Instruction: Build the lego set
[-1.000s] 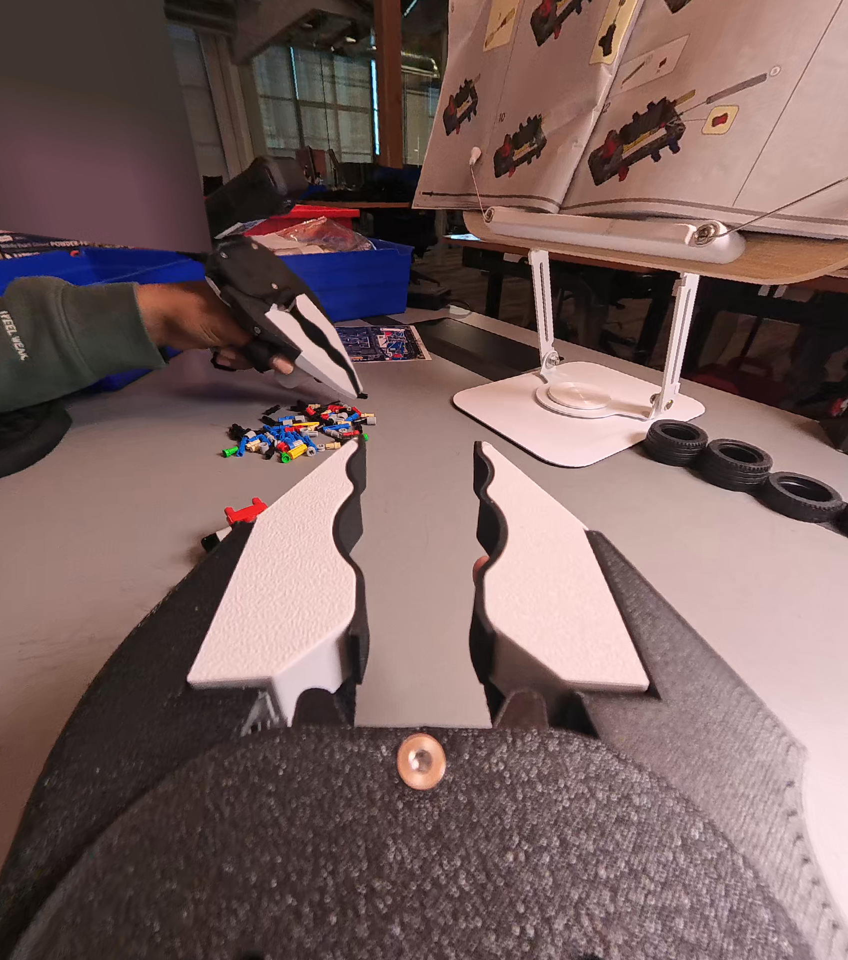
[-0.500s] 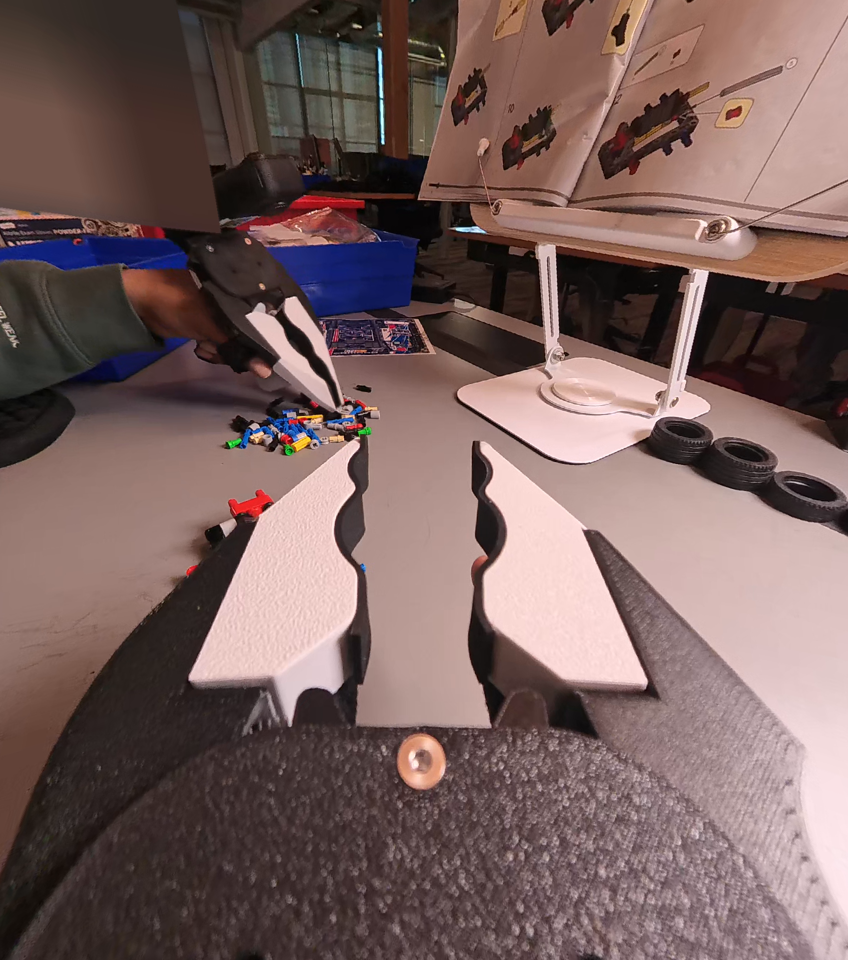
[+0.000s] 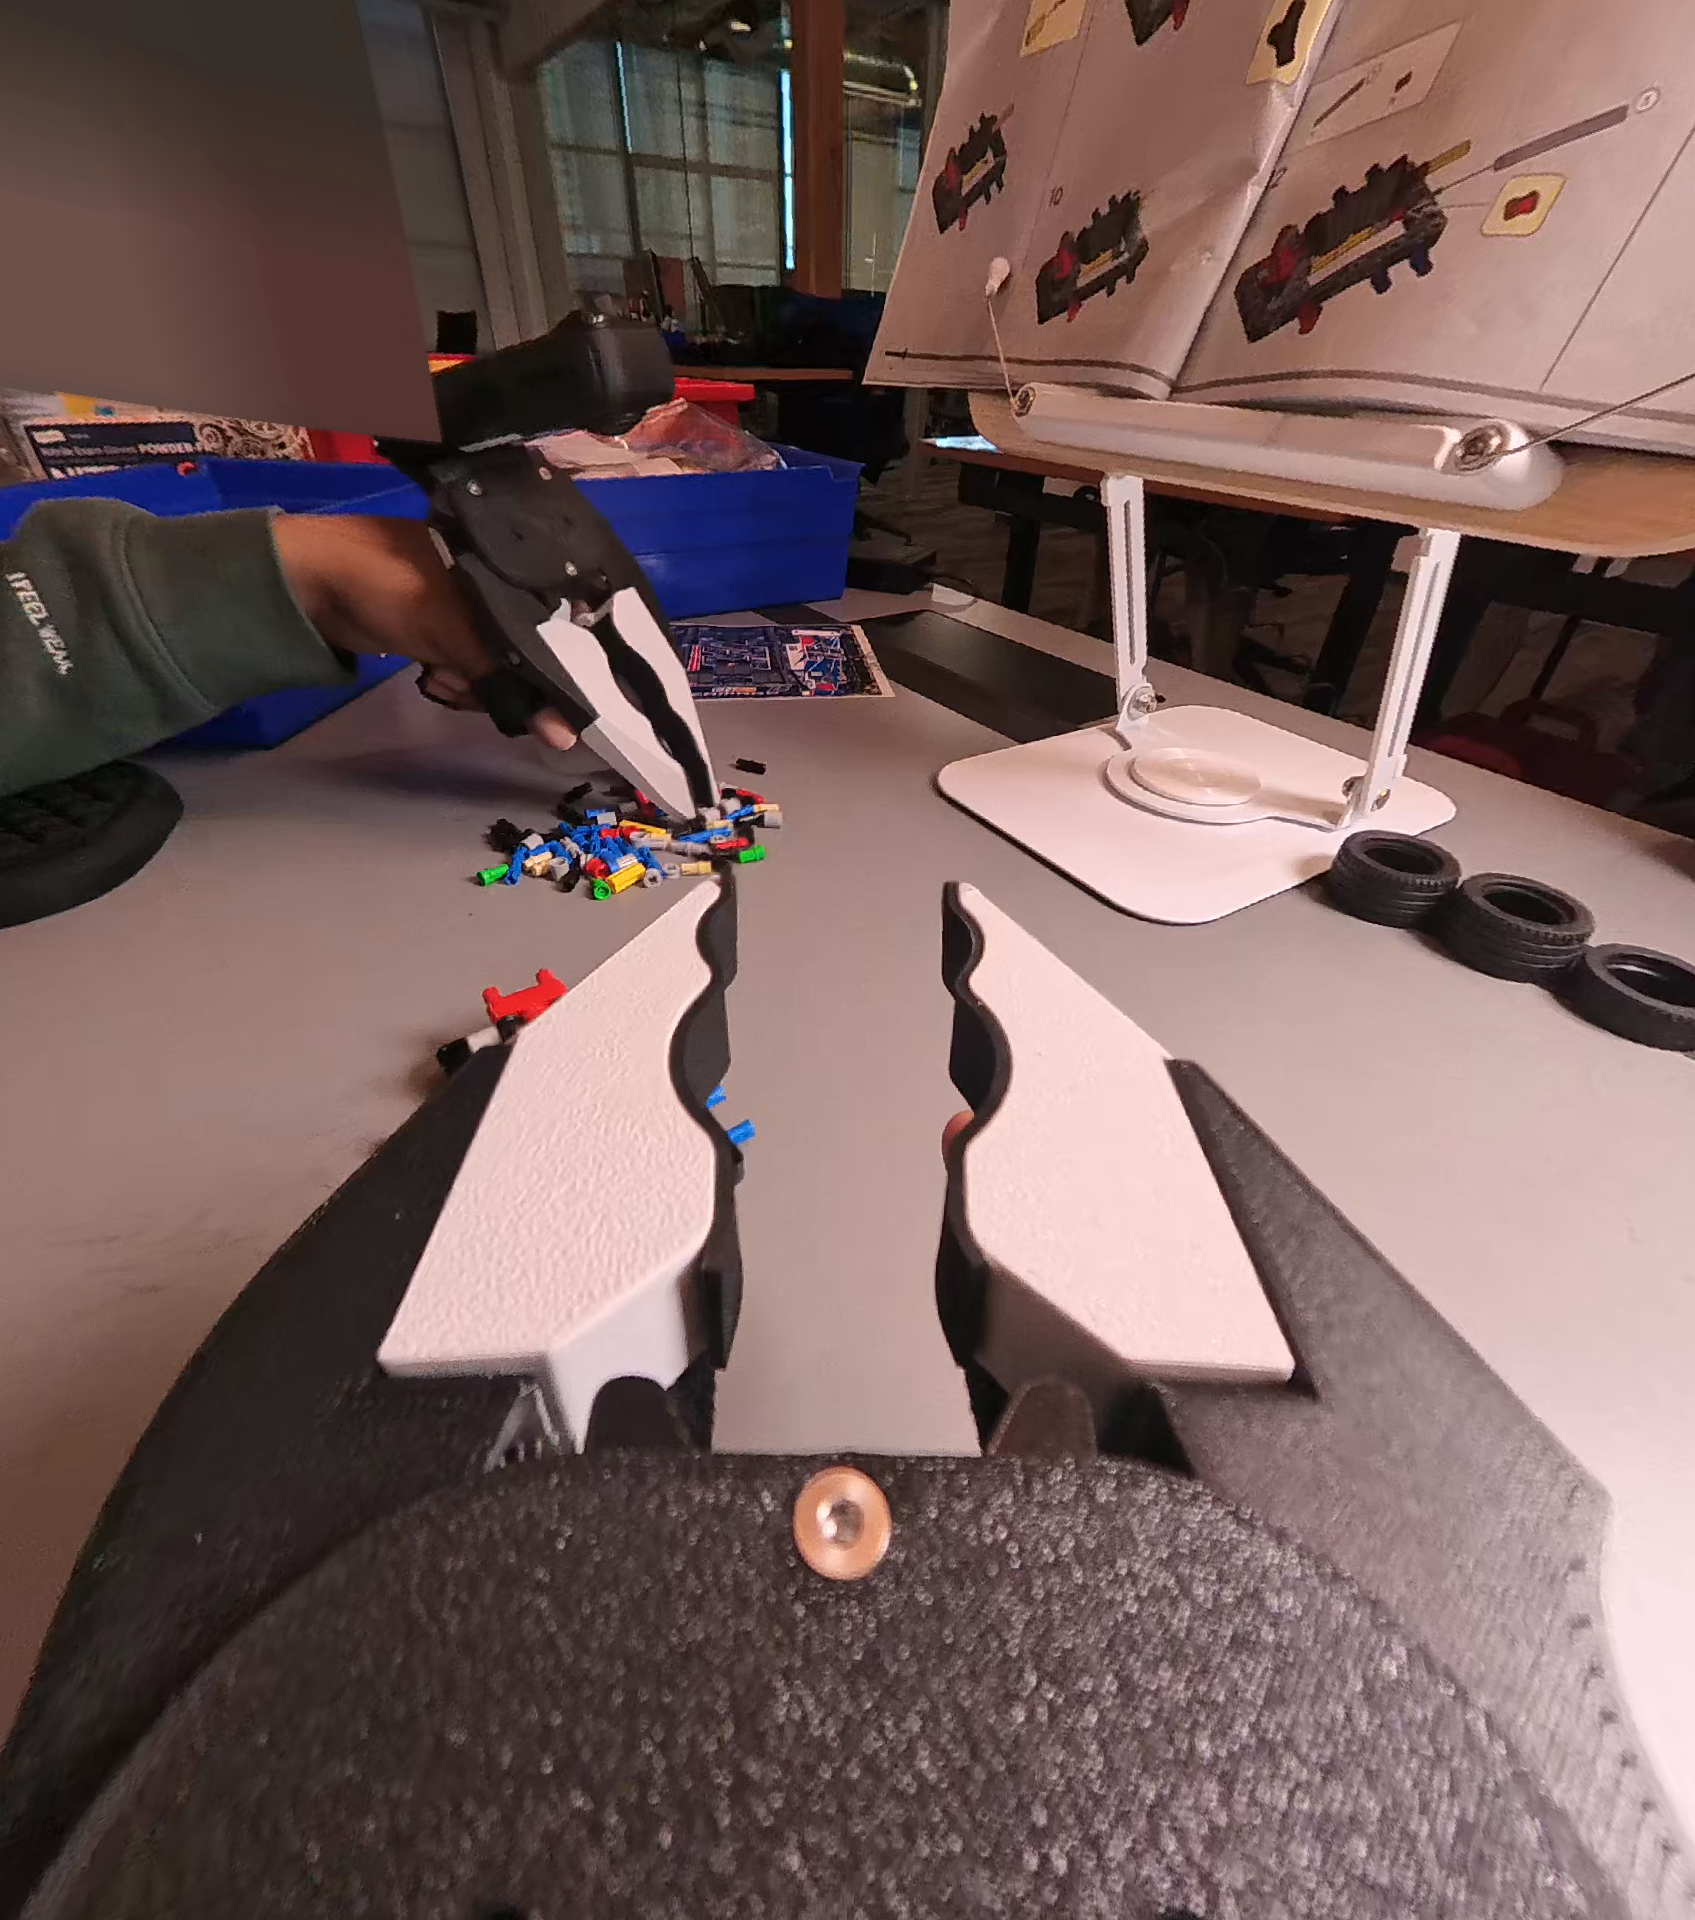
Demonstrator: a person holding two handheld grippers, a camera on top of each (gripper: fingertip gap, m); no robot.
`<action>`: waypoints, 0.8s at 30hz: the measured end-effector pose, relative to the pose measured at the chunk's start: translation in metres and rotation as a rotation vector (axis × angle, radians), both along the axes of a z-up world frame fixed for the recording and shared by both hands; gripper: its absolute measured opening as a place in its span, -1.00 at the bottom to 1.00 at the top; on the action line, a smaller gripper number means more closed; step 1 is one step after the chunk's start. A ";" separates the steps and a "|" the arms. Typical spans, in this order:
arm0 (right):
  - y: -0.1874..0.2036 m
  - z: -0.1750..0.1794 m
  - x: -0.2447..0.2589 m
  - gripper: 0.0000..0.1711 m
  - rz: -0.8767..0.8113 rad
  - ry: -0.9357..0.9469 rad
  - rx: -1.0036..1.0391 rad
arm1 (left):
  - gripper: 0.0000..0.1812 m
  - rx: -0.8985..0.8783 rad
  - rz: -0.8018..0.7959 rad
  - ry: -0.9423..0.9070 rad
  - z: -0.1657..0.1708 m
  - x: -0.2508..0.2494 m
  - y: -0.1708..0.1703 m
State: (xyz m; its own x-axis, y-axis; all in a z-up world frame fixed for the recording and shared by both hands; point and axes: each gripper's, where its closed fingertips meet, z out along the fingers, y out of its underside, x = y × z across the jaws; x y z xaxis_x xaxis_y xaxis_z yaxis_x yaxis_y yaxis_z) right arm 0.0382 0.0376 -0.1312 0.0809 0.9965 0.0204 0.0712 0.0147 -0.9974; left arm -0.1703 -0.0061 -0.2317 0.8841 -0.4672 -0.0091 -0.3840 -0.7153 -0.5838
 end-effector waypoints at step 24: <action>-0.098 0.006 -0.016 -0.68 0.341 -0.082 0.224 | -0.94 -0.141 -0.489 -1.240 0.122 0.182 -0.057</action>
